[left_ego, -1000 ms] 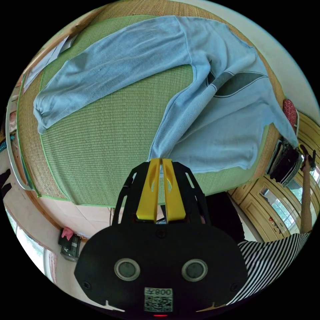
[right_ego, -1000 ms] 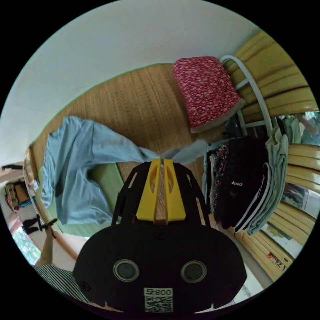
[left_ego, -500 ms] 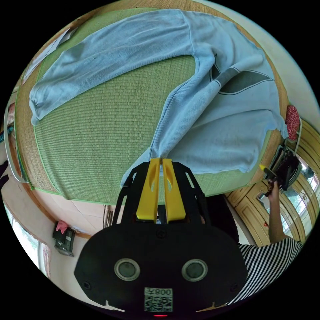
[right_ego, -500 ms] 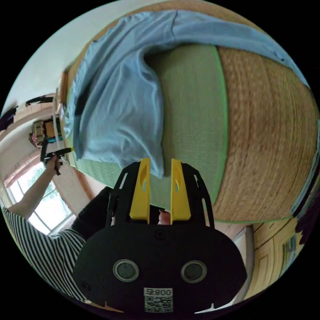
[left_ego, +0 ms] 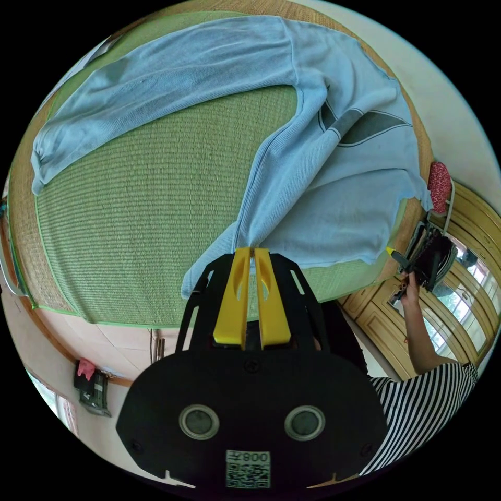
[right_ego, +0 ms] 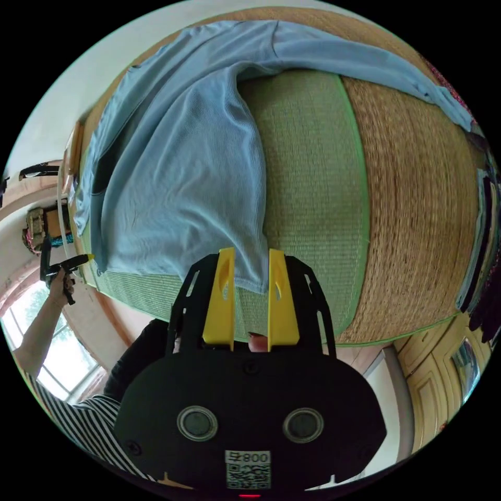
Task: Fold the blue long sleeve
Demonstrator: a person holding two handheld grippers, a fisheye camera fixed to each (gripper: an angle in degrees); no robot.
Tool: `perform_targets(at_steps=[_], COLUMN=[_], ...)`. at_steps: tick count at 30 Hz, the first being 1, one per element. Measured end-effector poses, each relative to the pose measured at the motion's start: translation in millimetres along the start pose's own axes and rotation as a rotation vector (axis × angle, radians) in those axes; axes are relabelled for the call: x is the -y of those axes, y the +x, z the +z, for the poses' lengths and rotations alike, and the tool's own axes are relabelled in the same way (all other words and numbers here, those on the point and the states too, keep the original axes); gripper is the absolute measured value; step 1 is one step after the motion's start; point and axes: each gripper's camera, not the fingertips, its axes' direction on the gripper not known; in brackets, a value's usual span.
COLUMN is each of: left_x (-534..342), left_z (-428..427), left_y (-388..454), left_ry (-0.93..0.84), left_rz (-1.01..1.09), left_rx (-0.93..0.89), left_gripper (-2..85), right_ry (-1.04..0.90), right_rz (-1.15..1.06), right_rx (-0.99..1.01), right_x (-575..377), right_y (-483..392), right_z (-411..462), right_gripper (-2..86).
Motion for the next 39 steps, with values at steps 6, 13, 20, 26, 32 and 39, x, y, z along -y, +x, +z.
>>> perform_targets(at_steps=[6,13,20,26,32,39], left_x=[11,21,19,1,-12,4], left_z=[1,2,-14,-6,40,85], left_y=[-10,-16,-32,-42,-57,-68], left_ry=[0.001,-0.006,0.016,-0.036,-0.146,-0.165], left_rz=[-0.011,0.000,0.020,0.025,-0.023,-0.097], left_rx=[-0.024,-0.040,-0.107,-0.204,-0.183,-0.161], left_gripper=[1.2,1.3,1.2,1.1,1.2,1.6], right_ry=[-0.053,-0.061,-0.135,-0.248,-0.360,-0.422], right_rz=[0.028,0.049,-0.050,-0.142,-0.043,0.077], right_rx=[-0.058,0.015,0.052,-0.083,-0.086,0.025], right_x=[26,44,52,28,8,12], right_y=[-7,-7,19,41,92,135], right_z=[12,2,-36,-71,-57,-9], right_gripper=[8.6,3.0,2.1,1.8,2.0,2.9])
